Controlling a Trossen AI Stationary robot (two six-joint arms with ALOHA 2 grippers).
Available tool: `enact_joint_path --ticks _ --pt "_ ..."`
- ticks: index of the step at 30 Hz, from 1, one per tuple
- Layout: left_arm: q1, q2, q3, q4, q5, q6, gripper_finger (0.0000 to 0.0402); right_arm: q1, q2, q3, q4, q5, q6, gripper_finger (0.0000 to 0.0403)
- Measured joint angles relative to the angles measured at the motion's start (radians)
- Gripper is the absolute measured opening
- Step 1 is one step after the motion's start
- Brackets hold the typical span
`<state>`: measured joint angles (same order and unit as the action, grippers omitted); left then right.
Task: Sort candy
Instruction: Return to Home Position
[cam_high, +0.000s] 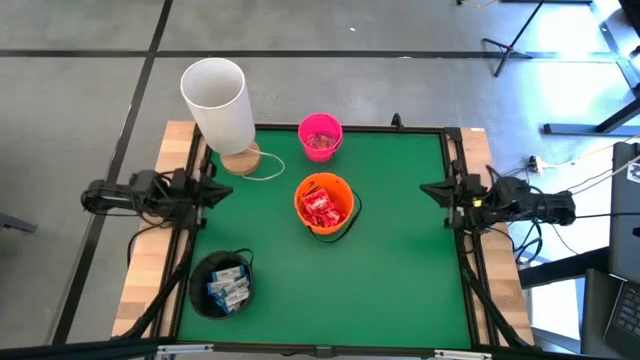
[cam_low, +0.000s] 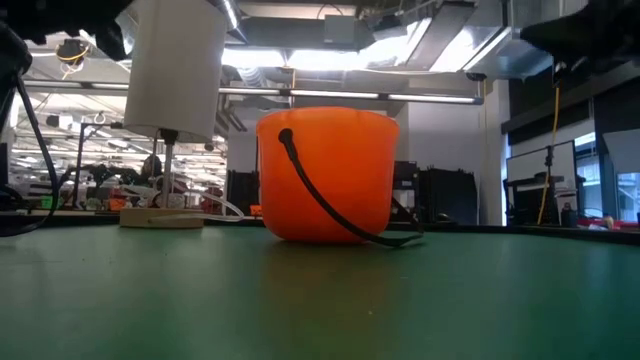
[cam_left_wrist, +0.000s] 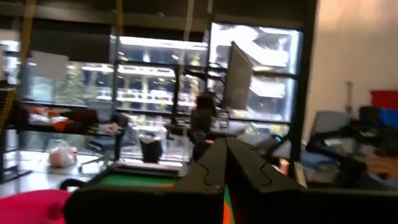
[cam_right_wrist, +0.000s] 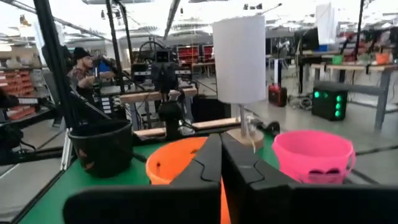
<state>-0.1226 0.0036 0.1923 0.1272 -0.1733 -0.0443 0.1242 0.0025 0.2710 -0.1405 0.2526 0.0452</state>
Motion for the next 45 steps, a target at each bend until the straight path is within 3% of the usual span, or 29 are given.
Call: enact_joint_path --ticks 7,11,15,21,33,45 --pt "0.0 0.0 -0.079 0.028 0.086 -0.041 0.0 0.0 -0.001 -0.085 0.045 -0.038 0.042 0.0001" --pt "0.0 -0.001 -0.149 0.141 0.088 -0.077 0.0 0.0 0.0 -0.09 0.04 -0.081 0.052 0.0001" --pt "0.0 -0.001 -0.184 0.199 0.03 -0.084 0.0 0.0 0.0 -0.09 0.022 -0.148 0.022 0.0001" --pt "0.0 0.0 -0.184 0.187 -0.036 -0.078 0.0 0.0 0.0 -0.09 0.026 -0.159 0.033 0.0001" --pt "0.0 0.0 -0.184 0.187 -0.044 -0.077 0.0 0.0 0.0 -0.09 -0.007 0.024 0.029 0.0001" --pt "0.0 0.0 -0.184 0.187 -0.044 -0.077 0.0 0.0 0.001 -0.09 -0.074 0.014 0.034 0.0001"
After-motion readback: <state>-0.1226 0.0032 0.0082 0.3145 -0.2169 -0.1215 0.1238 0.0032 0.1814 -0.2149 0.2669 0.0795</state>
